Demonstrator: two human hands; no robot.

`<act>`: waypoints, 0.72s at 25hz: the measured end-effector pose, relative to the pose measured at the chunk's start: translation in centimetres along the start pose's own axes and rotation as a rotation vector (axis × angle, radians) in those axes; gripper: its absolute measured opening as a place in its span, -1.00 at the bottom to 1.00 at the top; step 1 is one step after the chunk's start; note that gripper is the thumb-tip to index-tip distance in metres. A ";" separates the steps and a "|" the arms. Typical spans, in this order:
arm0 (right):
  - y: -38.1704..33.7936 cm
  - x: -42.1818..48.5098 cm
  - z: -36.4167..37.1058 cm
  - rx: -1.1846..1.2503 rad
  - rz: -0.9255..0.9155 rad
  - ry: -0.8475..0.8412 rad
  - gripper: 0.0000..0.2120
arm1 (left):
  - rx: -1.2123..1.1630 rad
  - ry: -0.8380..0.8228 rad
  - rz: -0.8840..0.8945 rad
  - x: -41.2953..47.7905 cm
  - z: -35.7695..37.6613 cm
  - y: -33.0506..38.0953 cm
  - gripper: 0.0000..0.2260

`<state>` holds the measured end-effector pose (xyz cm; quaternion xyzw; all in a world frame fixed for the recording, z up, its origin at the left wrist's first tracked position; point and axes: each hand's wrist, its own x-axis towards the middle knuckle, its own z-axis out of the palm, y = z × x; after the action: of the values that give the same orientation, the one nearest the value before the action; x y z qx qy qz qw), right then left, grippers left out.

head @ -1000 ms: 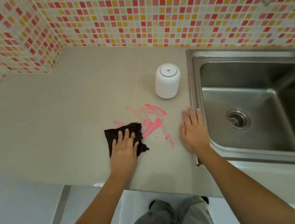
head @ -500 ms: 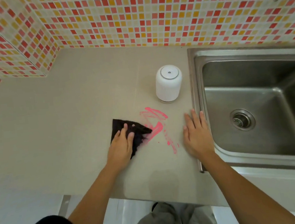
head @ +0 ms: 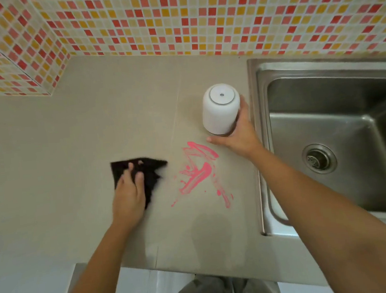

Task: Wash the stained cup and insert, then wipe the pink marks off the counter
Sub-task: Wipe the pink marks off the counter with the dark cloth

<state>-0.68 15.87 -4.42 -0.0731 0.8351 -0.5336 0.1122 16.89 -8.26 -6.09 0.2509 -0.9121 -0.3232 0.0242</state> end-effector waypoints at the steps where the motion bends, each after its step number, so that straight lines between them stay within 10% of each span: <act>1: 0.0 0.5 0.3 0.013 -0.015 0.025 0.13 | -0.008 0.043 -0.087 2.4 0.0 0.4 -0.59; 9: -3.0 4.2 -1.9 0.067 -0.171 0.163 -0.10 | 0.043 -0.203 0.238 4.9 3.8 5.8 -0.58; 12: -6.1 4.4 -4.1 0.051 -0.265 0.134 -0.11 | 0.040 -0.136 0.060 9.0 3.0 6.1 -0.57; 18: -8.9 3.3 -5.7 -0.062 -0.385 0.032 -0.11 | -0.232 -0.660 0.242 3.1 2.9 12.2 -0.60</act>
<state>-5.38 16.32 5.59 -0.2266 0.8233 -0.5203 -0.0076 8.17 0.12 -1.41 0.0188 -0.8513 -0.4826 -0.2050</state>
